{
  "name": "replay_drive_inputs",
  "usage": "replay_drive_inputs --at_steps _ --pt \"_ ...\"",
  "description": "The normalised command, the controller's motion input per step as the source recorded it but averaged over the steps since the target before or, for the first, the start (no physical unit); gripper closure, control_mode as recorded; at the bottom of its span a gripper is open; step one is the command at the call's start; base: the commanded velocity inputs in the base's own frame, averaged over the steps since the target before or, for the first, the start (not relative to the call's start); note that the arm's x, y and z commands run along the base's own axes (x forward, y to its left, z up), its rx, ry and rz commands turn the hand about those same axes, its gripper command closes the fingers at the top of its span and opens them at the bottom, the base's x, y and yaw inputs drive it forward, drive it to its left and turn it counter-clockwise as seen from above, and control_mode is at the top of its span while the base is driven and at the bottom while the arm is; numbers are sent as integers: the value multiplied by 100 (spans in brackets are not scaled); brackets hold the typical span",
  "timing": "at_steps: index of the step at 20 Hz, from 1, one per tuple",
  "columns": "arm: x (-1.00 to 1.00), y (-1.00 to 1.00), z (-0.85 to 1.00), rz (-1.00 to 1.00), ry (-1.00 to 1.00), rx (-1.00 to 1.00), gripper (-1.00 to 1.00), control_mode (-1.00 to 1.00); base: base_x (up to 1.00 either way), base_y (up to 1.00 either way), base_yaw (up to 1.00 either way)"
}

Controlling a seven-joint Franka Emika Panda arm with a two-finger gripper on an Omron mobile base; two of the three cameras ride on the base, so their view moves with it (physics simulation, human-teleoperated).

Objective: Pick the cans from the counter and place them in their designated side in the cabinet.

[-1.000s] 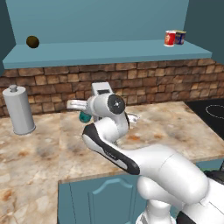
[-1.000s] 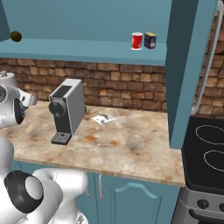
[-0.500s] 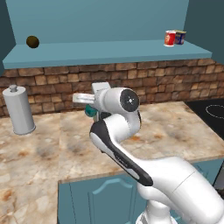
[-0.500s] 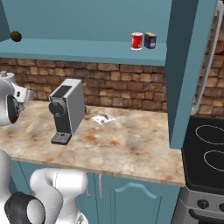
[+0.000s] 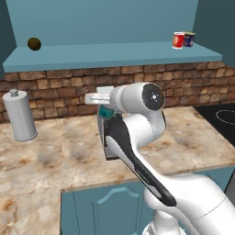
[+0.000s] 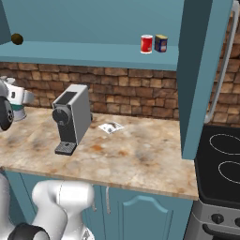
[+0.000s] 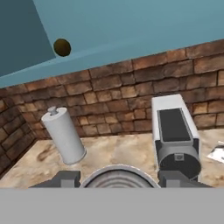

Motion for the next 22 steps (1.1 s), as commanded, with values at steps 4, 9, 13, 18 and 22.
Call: replay_drive_inputs --at_steps 4,9,13,18,22 --pt "-47 -34 6 2 0 -8 100 -100 0 0 0" --pt "-45 -44 2 1 -1 0 100 -100 0 0 0" --pt "-33 -39 16 0 -7 -1 100 -100 0 0 0" --pt "-26 -35 36 0 -7 -6 100 -100 0 0 0" --pt "-22 -36 34 0 -6 -7 100 -100 0 0 0"
